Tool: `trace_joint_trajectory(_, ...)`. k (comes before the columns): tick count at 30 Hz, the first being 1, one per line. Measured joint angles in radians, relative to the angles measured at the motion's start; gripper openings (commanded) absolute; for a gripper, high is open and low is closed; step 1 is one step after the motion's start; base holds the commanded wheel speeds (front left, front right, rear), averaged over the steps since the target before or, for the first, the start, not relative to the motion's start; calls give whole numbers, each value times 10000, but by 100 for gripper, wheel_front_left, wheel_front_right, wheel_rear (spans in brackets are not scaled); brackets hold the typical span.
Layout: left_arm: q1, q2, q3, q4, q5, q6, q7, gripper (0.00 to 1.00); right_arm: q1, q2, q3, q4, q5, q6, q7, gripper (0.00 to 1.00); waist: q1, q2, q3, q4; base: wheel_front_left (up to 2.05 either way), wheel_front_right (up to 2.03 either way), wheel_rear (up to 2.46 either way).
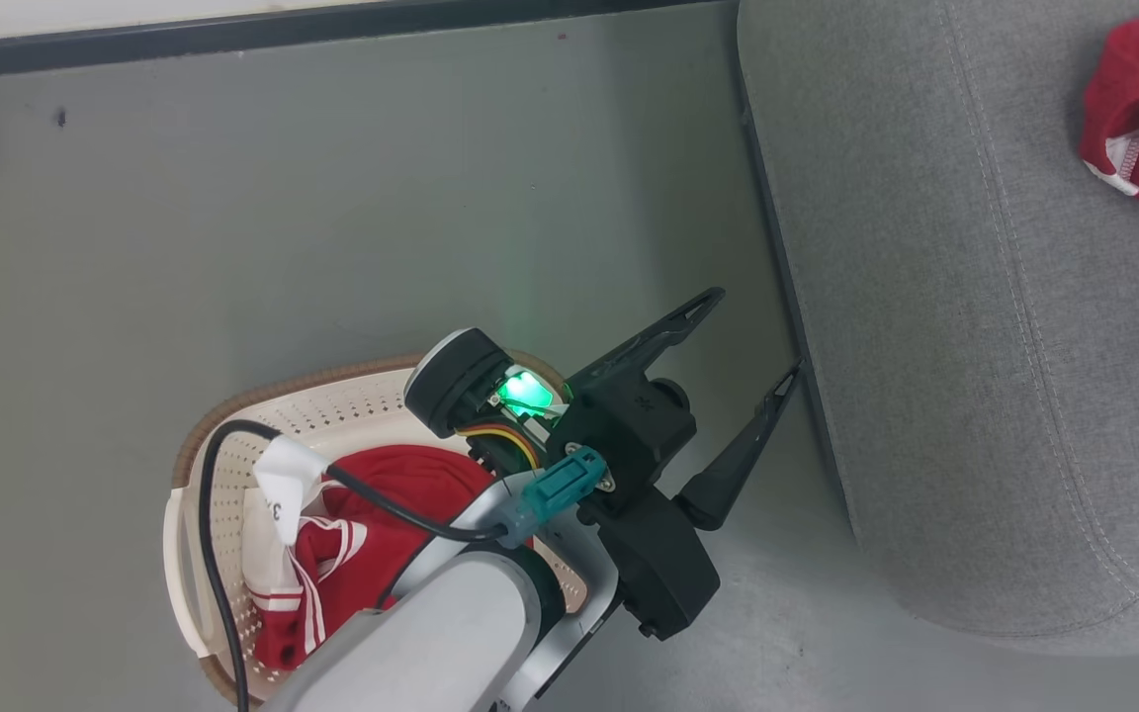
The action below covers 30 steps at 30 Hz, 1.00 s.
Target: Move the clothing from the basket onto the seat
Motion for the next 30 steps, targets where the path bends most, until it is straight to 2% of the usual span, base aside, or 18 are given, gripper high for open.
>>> trace_joint_trajectory(8,0,-2,38,257,-17,-81,-224,100,303,267,842,566,17,2,19,0,0,0,-126,33,0,0,0)
trace_joint_trajectory(14,2,-8,42,343,-63,-84,-343,100,551,587,1444,809,84,2,431,0,0,-1,-291,26,0,0,0)
trace_joint_trajectory(23,14,-19,52,702,-174,-174,-604,100,540,1060,1841,1406,224,2,895,0,0,0,-578,42,0,0,0)
trace_joint_trajectory(24,18,-19,58,725,-178,-174,-658,100,536,1060,1860,1415,224,2,894,2,0,0,-632,47,0,0,0)
trace_joint_trajectory(25,22,-21,71,755,-182,-176,-704,100,536,1060,1883,1425,224,2,890,12,0,-1,-690,52,0,0,0)
trace_joint_trajectory(26,30,-21,88,792,-192,-176,-761,100,536,1062,1898,1432,224,2,880,47,0,0,-751,56,0,0,0)
trace_joint_trajectory(27,49,-17,115,811,-207,-174,-792,100,536,1062,1929,1432,224,2,878,70,-1,0,-814,58,0,0,0)
trace_joint_trajectory(29,129,-4,169,861,-263,-176,-878,100,535,1095,2019,1425,222,2,846,100,0,0,-948,60,0,0,0)
trace_joint_trajectory(30,202,6,192,874,-267,-174,-882,100,536,1110,2075,1423,222,2,788,100,0,0,-1017,58,0,0,0)
